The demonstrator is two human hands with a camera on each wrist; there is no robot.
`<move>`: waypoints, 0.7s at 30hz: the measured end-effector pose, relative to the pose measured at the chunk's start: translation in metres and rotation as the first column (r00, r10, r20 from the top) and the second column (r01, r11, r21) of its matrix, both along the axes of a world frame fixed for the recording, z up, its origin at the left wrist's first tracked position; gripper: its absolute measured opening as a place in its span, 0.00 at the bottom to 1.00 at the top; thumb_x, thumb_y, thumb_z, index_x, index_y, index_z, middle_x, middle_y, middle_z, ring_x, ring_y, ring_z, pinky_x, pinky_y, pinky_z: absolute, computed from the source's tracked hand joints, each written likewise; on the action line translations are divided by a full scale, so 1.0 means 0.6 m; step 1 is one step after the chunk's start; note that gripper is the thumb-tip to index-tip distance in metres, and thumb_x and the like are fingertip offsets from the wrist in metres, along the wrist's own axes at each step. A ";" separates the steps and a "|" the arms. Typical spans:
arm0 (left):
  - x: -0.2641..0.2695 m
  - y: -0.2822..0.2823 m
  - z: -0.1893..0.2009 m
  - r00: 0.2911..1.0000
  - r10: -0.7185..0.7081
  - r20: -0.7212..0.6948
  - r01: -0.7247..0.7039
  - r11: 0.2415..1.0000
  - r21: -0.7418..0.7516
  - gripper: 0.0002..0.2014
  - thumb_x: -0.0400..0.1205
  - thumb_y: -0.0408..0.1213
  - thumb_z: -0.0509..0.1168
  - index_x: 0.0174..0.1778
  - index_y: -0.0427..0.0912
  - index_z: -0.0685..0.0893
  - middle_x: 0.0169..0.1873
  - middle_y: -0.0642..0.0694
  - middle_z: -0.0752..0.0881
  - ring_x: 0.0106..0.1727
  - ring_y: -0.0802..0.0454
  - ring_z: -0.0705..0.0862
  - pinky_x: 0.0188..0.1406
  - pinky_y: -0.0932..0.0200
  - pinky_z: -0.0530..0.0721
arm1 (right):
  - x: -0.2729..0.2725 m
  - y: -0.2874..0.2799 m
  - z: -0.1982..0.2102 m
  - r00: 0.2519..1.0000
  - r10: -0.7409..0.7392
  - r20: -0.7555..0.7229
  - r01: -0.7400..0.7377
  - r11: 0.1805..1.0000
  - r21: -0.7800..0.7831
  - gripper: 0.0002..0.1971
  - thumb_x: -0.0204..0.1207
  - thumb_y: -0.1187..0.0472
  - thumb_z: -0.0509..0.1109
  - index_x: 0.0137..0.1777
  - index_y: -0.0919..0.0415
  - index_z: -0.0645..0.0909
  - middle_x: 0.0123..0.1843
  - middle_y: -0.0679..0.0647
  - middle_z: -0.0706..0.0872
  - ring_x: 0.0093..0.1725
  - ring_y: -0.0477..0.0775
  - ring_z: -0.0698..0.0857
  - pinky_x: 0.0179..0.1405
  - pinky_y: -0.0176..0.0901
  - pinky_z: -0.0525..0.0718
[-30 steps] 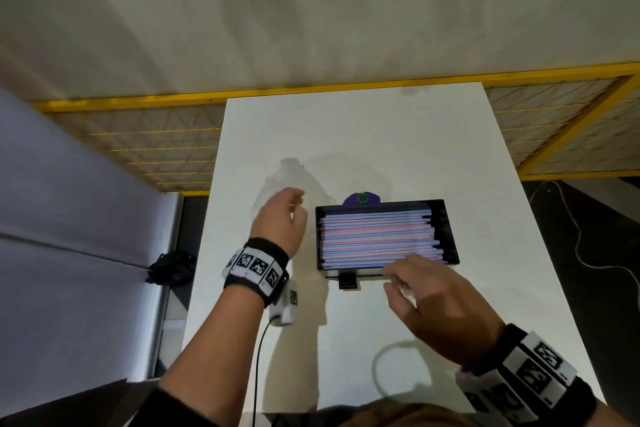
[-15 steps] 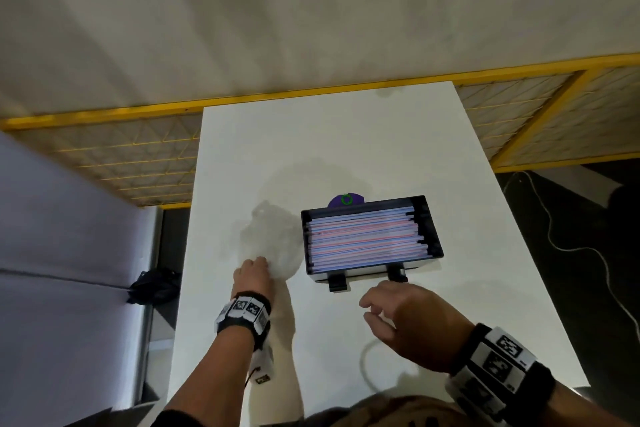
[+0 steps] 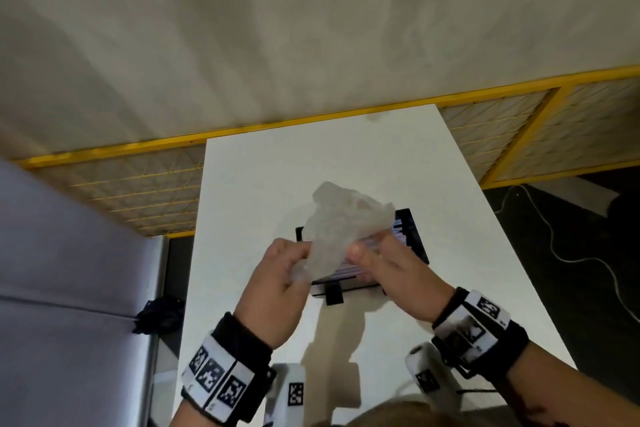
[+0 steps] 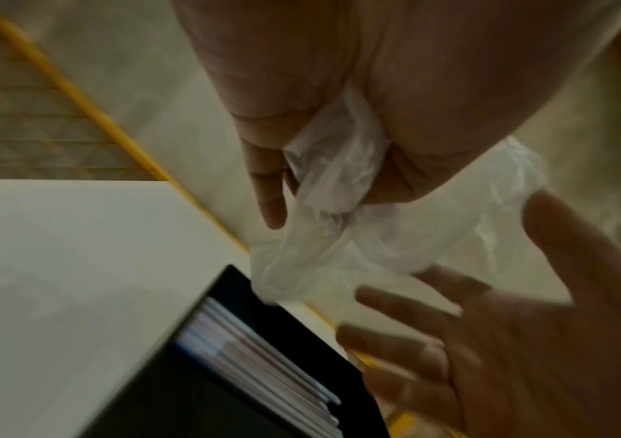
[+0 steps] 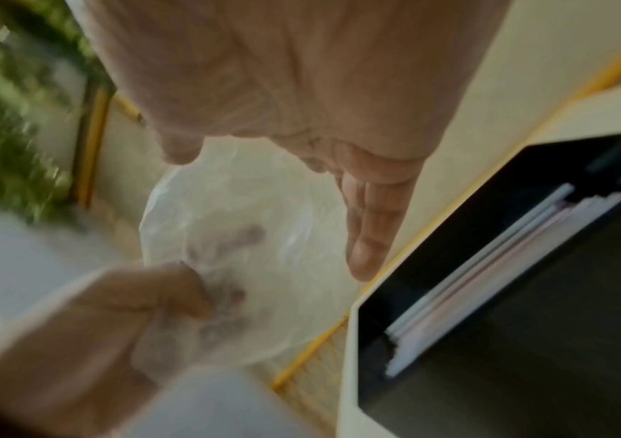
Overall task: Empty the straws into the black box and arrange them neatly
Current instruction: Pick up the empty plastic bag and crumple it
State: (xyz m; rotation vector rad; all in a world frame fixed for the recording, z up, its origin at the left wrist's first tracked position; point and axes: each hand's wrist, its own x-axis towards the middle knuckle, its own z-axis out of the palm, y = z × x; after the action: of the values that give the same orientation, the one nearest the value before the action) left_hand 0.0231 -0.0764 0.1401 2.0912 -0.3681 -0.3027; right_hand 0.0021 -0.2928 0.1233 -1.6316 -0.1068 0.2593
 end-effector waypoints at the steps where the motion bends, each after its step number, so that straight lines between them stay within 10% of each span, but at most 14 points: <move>1: -0.001 -0.019 0.009 0.995 -0.084 0.046 0.083 0.996 0.024 0.24 0.82 0.29 0.62 0.47 0.72 0.84 0.46 0.53 0.79 0.50 0.62 0.80 0.49 0.71 0.76 | 0.008 -0.001 0.013 0.999 -0.035 0.011 0.034 0.997 0.063 0.21 0.84 0.35 0.67 0.75 0.35 0.77 0.73 0.45 0.86 0.72 0.49 0.85 0.74 0.56 0.80; 4: -0.007 -0.069 0.031 0.951 -0.279 0.134 0.270 0.960 0.080 0.13 0.80 0.22 0.60 0.38 0.44 0.82 0.44 0.51 0.77 0.45 0.53 0.79 0.47 0.51 0.80 | 0.029 -0.010 0.041 0.986 -0.160 0.043 0.151 0.976 0.157 0.20 0.86 0.53 0.71 0.74 0.33 0.75 0.68 0.52 0.89 0.69 0.56 0.87 0.71 0.62 0.85; 8: -0.014 -0.096 0.048 0.946 -0.251 0.205 0.266 0.963 -0.046 0.14 0.79 0.25 0.63 0.50 0.47 0.89 0.51 0.59 0.84 0.56 0.58 0.85 0.54 0.63 0.81 | 0.029 -0.035 0.047 0.968 -0.230 0.101 0.224 0.972 0.070 0.34 0.81 0.76 0.59 0.78 0.39 0.77 0.67 0.42 0.89 0.64 0.44 0.87 0.62 0.43 0.88; 12: -0.004 -0.095 0.058 0.936 0.016 0.350 0.042 0.987 -0.157 0.27 0.77 0.31 0.75 0.69 0.58 0.81 0.66 0.57 0.78 0.72 0.53 0.78 0.66 0.65 0.79 | 0.019 -0.041 0.054 0.974 -0.218 0.065 0.218 0.976 0.009 0.09 0.78 0.68 0.66 0.48 0.60 0.89 0.44 0.58 0.91 0.46 0.52 0.88 0.45 0.53 0.86; 16: 0.003 -0.097 0.055 0.962 -0.146 0.229 0.170 0.982 -0.086 0.36 0.80 0.37 0.73 0.80 0.71 0.70 0.81 0.56 0.63 0.85 0.61 0.61 0.77 0.63 0.71 | 0.009 -0.032 0.059 0.968 -0.245 0.061 0.243 0.969 0.042 0.10 0.70 0.67 0.62 0.43 0.78 0.74 0.41 0.79 0.77 0.40 0.57 0.76 0.42 0.53 0.73; 21: 0.011 -0.123 0.050 0.977 -0.102 0.185 0.120 0.989 -0.086 0.14 0.85 0.39 0.64 0.66 0.54 0.77 0.62 0.53 0.83 0.65 0.56 0.82 0.63 0.55 0.83 | -0.007 -0.035 0.069 0.939 -0.321 0.126 0.317 0.947 0.055 0.12 0.76 0.61 0.65 0.60 0.55 0.78 0.52 0.53 0.85 0.52 0.48 0.85 0.51 0.51 0.84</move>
State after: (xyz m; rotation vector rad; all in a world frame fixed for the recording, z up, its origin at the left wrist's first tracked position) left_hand 0.0299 -0.1505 0.1704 2.0114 -0.5982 -0.1576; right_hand -0.0023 -0.3137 0.1649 -1.6041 0.0530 -0.1010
